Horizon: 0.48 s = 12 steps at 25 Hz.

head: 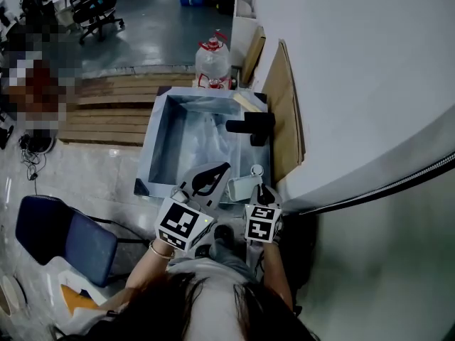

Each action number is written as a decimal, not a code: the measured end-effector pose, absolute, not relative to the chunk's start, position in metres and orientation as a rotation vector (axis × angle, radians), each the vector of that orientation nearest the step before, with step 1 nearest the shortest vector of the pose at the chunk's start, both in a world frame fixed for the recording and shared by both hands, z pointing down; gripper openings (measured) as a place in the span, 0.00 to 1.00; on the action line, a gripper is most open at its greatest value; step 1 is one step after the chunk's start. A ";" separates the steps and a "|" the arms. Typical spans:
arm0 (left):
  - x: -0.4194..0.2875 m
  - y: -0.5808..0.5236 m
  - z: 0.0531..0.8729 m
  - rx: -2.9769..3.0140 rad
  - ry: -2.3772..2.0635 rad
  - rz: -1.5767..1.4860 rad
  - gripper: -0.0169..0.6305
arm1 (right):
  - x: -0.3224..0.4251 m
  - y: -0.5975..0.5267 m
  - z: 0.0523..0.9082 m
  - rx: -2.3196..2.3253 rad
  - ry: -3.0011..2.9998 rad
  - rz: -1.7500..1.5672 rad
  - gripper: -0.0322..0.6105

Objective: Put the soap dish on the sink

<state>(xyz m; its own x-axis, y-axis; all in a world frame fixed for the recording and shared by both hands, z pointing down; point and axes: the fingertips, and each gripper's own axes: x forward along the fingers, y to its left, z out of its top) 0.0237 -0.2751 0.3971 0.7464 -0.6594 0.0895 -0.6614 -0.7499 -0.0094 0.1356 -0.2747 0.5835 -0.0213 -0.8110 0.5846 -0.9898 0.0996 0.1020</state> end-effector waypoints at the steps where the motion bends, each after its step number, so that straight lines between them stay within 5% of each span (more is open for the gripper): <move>1: 0.021 -0.273 0.396 2.916 -1.103 0.131 0.04 | 0.134 -0.273 0.582 1.765 -1.883 0.463 0.13; 12: -0.015 -0.244 0.388 2.915 -1.112 0.075 0.04 | 0.107 -0.250 0.542 1.849 -1.925 0.366 0.10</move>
